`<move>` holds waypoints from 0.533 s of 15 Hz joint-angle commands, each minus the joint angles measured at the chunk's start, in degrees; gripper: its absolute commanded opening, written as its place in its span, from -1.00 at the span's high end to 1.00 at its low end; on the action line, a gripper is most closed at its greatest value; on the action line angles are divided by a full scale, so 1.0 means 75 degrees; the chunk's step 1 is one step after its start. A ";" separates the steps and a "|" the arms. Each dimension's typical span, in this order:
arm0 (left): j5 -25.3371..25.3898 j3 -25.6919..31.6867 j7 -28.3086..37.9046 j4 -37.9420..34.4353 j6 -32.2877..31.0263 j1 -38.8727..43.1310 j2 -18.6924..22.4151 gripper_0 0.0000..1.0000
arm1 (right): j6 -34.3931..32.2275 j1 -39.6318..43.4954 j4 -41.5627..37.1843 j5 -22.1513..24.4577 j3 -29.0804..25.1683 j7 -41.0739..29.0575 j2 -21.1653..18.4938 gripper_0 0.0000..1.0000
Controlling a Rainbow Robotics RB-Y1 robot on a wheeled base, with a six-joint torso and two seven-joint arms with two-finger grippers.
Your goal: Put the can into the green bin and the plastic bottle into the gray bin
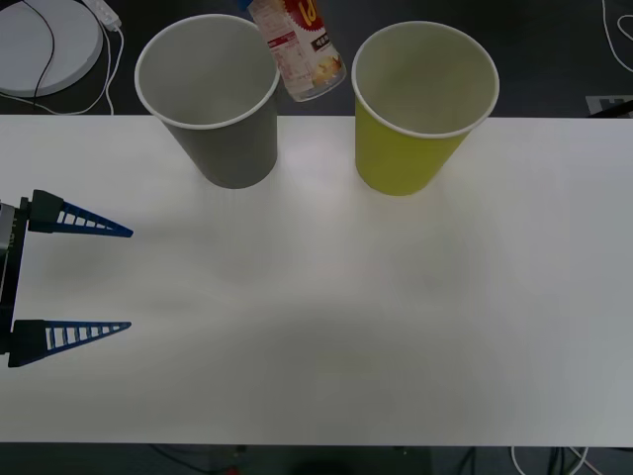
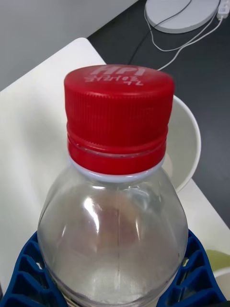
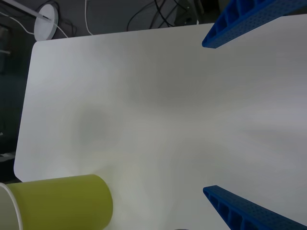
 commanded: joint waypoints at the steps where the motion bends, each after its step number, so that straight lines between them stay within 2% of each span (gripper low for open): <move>1: 0.0000 0.0000 0.0000 0.0000 0.0000 0.0000 0.0000 -1.00 | 0.0034 -0.0368 0.0574 0.0262 0.0251 -0.0338 0.0450 1.00; 8: 0.0000 0.0000 0.0000 0.0000 0.0000 0.0000 0.0000 -1.00 | 0.0022 -0.1282 0.2449 0.0614 0.0661 -0.0338 0.1739 1.00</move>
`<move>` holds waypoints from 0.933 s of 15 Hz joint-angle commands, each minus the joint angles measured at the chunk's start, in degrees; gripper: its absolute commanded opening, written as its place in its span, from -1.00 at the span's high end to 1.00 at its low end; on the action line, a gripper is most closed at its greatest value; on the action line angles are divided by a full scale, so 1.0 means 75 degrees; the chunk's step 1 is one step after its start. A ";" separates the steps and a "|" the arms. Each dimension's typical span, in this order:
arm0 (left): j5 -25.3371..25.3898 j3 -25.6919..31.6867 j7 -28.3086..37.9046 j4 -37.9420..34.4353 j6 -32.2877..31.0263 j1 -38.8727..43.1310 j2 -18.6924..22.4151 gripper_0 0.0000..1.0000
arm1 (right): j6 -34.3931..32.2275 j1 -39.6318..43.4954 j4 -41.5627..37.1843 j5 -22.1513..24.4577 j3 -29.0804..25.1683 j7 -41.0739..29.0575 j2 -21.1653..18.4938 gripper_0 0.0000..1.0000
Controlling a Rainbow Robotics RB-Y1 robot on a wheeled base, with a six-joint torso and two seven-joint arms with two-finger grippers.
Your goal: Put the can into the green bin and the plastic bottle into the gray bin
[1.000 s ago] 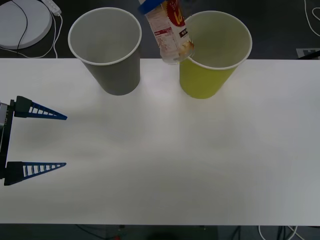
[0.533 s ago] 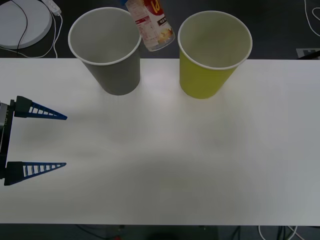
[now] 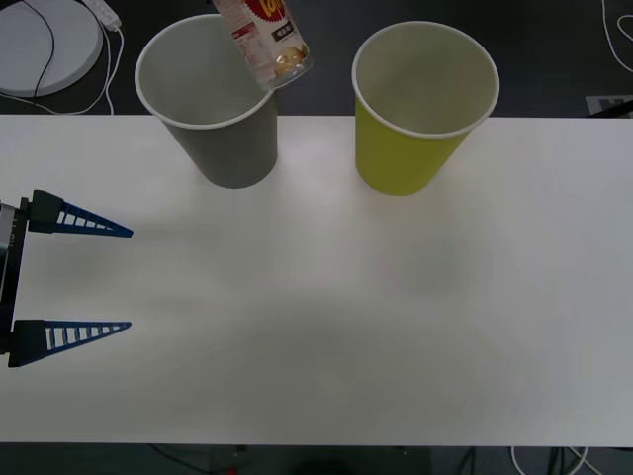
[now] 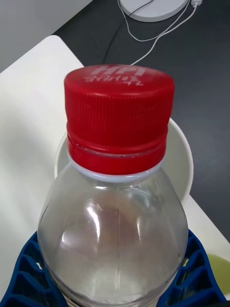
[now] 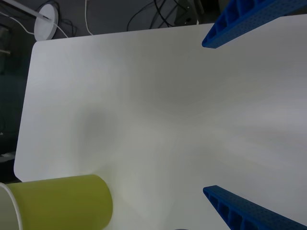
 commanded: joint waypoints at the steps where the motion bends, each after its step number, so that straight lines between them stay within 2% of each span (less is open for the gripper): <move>1: 0.0000 0.0000 0.0000 0.0000 0.0000 0.0000 0.0000 -1.00 | 0.0003 -0.0308 0.0729 0.0180 0.0046 -0.0012 0.0523 1.00; 9: 0.0000 0.0000 0.0000 0.0000 0.0000 0.0000 0.0000 -1.00 | 0.0484 -0.0730 0.2159 0.0719 0.0128 0.0000 0.1672 1.00; 14: 0.0000 0.0000 0.0000 0.0000 0.0000 0.0000 0.0000 -1.00 | 0.0812 -0.0824 0.2545 0.0766 0.0292 0.0000 0.2000 1.00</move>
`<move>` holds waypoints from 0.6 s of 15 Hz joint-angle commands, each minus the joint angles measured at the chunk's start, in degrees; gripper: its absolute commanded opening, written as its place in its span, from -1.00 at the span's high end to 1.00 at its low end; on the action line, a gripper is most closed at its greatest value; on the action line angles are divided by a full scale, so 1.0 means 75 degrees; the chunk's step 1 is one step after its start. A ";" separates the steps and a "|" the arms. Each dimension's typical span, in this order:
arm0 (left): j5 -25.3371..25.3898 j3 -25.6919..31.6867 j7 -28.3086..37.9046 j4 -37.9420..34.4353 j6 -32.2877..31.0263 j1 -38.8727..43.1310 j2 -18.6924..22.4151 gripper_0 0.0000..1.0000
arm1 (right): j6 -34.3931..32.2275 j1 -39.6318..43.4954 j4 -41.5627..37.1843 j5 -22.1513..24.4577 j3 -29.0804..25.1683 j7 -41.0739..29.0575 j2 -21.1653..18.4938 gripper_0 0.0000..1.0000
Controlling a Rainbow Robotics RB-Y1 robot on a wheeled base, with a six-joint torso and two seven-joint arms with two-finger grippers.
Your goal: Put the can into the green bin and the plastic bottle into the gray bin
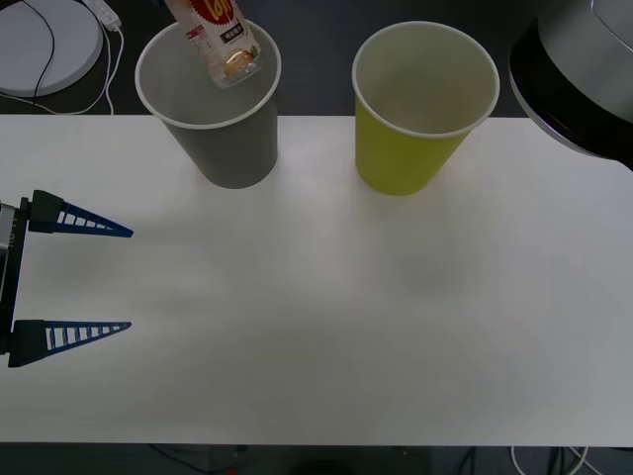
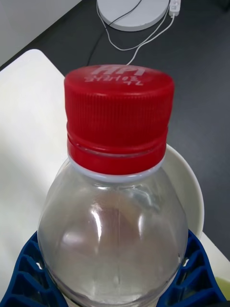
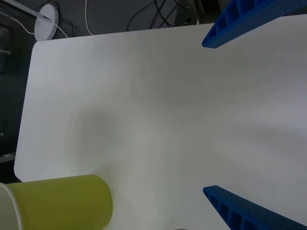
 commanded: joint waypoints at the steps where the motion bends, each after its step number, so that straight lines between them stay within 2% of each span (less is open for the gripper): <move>1: 0.0000 0.0000 0.0000 0.0000 0.0000 0.0000 0.0000 -1.00 | 0.0098 -0.0028 0.0127 0.0051 0.0008 0.0002 0.0111 1.00; 7: 0.0000 0.0000 0.0000 0.0000 0.0000 0.0000 0.0000 -1.00 | 0.0145 -0.0028 0.0139 -0.0008 0.0008 0.0002 0.0147 1.00; 8: 0.0000 0.0000 0.0000 0.0000 0.0000 0.0000 0.0000 -1.00 | 0.0157 -0.0028 0.0139 -0.0008 0.0008 0.0002 0.0135 0.62; 9: 0.0000 0.0000 0.0000 0.0000 0.0000 0.0000 0.0000 -1.00 | 0.0203 -0.0028 0.0127 0.0016 0.0008 0.0026 0.0147 -0.95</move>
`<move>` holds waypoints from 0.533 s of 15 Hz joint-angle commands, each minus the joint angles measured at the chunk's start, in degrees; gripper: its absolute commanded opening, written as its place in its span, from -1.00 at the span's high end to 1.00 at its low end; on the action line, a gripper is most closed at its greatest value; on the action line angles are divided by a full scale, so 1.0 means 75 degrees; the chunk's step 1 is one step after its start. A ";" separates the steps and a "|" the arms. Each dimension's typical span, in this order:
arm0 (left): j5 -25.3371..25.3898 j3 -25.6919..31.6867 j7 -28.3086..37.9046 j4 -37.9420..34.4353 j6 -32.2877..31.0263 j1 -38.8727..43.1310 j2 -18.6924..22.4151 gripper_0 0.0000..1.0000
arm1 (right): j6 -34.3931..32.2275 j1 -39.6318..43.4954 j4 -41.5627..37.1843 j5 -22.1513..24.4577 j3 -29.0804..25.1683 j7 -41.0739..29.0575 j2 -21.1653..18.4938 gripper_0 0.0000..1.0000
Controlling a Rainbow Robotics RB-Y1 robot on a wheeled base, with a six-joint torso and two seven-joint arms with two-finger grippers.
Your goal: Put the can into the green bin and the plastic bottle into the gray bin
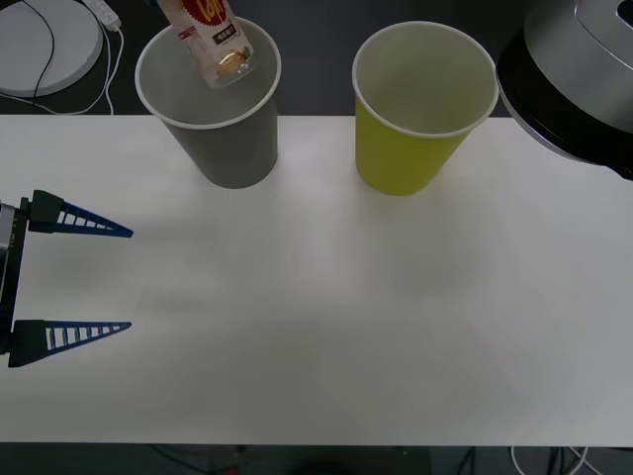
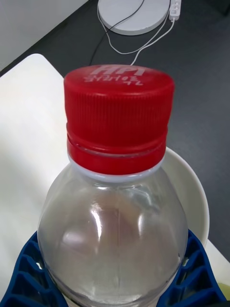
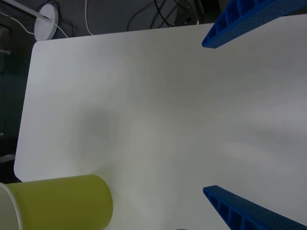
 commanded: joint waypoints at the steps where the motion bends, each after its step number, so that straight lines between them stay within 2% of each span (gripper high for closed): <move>1: 0.0000 0.0000 0.0000 0.0000 0.0000 0.0000 0.0000 -1.00 | 0.0055 0.0003 -0.0002 -0.0006 0.0000 0.0025 0.0001 -1.00; 8: 0.0000 0.0000 0.0000 0.0000 0.0000 0.0000 0.0000 -1.00 | 0.0125 0.0003 -0.0002 -0.0076 0.0000 0.0154 0.0001 -1.00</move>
